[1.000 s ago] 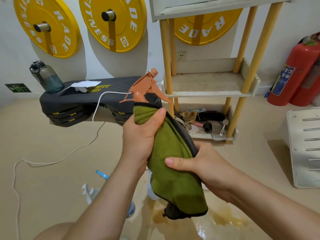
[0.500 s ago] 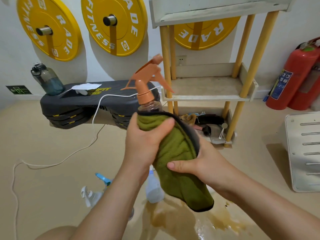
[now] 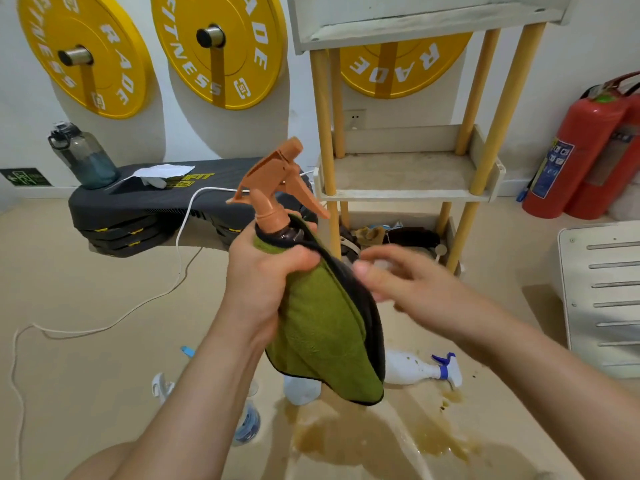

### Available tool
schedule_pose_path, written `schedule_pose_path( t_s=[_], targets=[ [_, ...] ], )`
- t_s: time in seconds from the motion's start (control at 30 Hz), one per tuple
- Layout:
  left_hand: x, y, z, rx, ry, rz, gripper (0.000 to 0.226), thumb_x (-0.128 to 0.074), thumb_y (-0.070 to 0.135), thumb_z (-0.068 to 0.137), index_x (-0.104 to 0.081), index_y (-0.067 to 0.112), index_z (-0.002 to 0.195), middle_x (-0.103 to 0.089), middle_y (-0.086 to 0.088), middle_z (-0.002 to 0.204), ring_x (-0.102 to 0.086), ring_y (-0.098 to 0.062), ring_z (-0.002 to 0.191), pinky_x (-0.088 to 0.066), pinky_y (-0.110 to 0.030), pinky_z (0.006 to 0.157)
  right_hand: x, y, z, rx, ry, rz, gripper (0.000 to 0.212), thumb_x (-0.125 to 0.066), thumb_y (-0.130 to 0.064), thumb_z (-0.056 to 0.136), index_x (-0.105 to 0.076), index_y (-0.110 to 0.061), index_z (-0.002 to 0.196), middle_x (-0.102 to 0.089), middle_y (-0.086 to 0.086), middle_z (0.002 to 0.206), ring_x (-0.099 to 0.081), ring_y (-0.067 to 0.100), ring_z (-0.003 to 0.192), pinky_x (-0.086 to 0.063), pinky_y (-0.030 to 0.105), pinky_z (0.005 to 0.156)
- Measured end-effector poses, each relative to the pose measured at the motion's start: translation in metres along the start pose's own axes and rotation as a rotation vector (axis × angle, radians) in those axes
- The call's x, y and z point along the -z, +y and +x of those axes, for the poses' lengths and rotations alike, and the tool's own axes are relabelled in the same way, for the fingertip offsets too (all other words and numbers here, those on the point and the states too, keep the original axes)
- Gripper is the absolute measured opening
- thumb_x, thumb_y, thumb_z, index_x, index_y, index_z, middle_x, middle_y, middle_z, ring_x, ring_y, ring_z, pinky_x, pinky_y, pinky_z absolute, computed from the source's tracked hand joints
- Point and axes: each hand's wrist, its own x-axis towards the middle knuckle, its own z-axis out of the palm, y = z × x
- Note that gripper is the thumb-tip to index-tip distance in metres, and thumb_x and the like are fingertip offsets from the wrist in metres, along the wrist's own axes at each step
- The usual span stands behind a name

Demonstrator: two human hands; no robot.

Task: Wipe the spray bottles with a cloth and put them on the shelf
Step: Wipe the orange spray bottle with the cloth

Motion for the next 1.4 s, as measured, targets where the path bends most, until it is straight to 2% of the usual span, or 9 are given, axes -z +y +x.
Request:
schedule_pose_path(
  t_s=[0.1, 0.2, 0.5, 0.63, 0.83, 0.93, 1.0, 1.23, 1.4],
  targets=[
    [-0.004, -0.002, -0.004, -0.025, -0.066, 0.07, 0.044, -0.07, -0.002, 0.051, -0.066, 0.004, 0.094, -0.07, -0.006, 0.078, -0.067, -0.02, 0.071, -0.054, -0.03, 0.065, -0.009, 0.004, -0.001, -0.106, -0.205, 0.082, 0.057, -0.054, -0.073, 0.069, -0.064, -0.04, 0.115, -0.071, -0.015, 0.107, -0.068, -0.004, 0.094, -0.053, 0.015, 0.073],
    [-0.009, -0.005, -0.008, -0.048, -0.042, 0.064, 0.033, -0.074, 0.002, 0.056, -0.066, 0.011, 0.087, -0.07, -0.002, 0.074, -0.067, -0.018, 0.069, -0.054, -0.03, 0.064, -0.009, 0.009, 0.004, -0.21, -0.252, 0.162, 0.061, -0.053, -0.077, 0.073, -0.069, -0.034, 0.115, -0.074, -0.012, 0.108, -0.069, 0.009, 0.104, -0.059, 0.033, 0.082],
    [-0.018, -0.023, -0.011, -0.008, 0.019, 0.032, 0.048, -0.079, 0.026, 0.064, -0.062, 0.011, 0.106, -0.073, 0.001, 0.086, -0.071, -0.016, 0.083, -0.058, -0.033, 0.075, -0.038, 0.021, 0.002, -0.023, 0.044, 0.775, 0.057, -0.082, -0.009, 0.06, -0.069, -0.009, 0.115, -0.077, 0.013, 0.099, -0.075, 0.028, 0.089, -0.061, 0.035, 0.073],
    [-0.019, -0.032, -0.014, 0.088, -0.017, 0.003, 0.072, -0.08, 0.034, 0.058, -0.053, 0.011, 0.121, -0.073, -0.007, 0.102, -0.071, -0.023, 0.097, -0.058, -0.042, 0.085, -0.038, 0.024, 0.001, 0.043, 0.156, 0.623, 0.058, -0.079, 0.006, 0.073, -0.062, -0.016, 0.124, -0.076, 0.004, 0.102, -0.074, 0.02, 0.095, -0.061, 0.038, 0.081],
    [-0.014, -0.024, -0.013, 0.073, 0.012, 0.097, 0.052, -0.074, 0.014, 0.052, -0.064, 0.012, 0.103, -0.074, -0.003, 0.086, -0.071, -0.018, 0.082, -0.059, -0.036, 0.076, -0.001, 0.005, -0.003, -0.025, -0.268, -0.202, 0.084, -0.079, -0.039, 0.08, -0.029, -0.035, 0.148, -0.056, -0.012, 0.136, -0.057, 0.006, 0.12, -0.047, 0.032, 0.104],
    [-0.014, -0.021, -0.014, 0.066, -0.057, 0.068, 0.044, -0.071, 0.024, 0.043, -0.073, 0.015, 0.086, -0.073, -0.003, 0.077, -0.07, -0.02, 0.075, -0.058, -0.037, 0.072, 0.032, -0.015, -0.003, 0.055, -0.134, -0.114, 0.095, -0.079, -0.063, 0.06, -0.039, -0.047, 0.145, -0.046, -0.018, 0.146, -0.042, 0.002, 0.135, -0.036, 0.037, 0.115],
    [-0.014, -0.021, -0.016, 0.064, -0.136, 0.038, 0.029, -0.07, 0.024, 0.043, -0.074, 0.027, 0.072, -0.07, 0.004, 0.07, -0.067, -0.015, 0.069, -0.054, -0.032, 0.068, 0.039, -0.019, 0.0, 0.159, -0.019, 0.067, 0.086, -0.078, -0.061, 0.06, -0.048, -0.046, 0.139, -0.051, -0.024, 0.141, -0.043, -0.004, 0.133, -0.036, 0.038, 0.116],
    [-0.02, -0.019, -0.027, 0.11, -0.615, -0.061, 0.047, -0.068, 0.018, 0.048, -0.073, 0.02, 0.095, -0.073, 0.0, 0.09, -0.069, -0.015, 0.087, -0.054, -0.026, 0.075, 0.023, -0.012, 0.008, 0.241, -0.478, 0.09, 0.044, -0.066, -0.018, 0.088, -0.059, -0.014, 0.131, -0.066, -0.002, 0.124, -0.06, 0.014, 0.121, -0.046, 0.033, 0.107],
    [-0.019, -0.022, -0.025, 0.152, -0.595, -0.078, 0.051, -0.066, 0.019, 0.055, -0.057, 0.006, 0.103, -0.069, 0.001, 0.086, -0.066, -0.012, 0.081, -0.053, -0.024, 0.072, 0.004, -0.009, 0.013, 0.27, -0.2, 0.286, 0.022, -0.066, -0.01, 0.092, -0.071, -0.001, 0.111, -0.071, 0.012, 0.118, -0.066, 0.024, 0.112, -0.052, 0.034, 0.101]
  ],
)
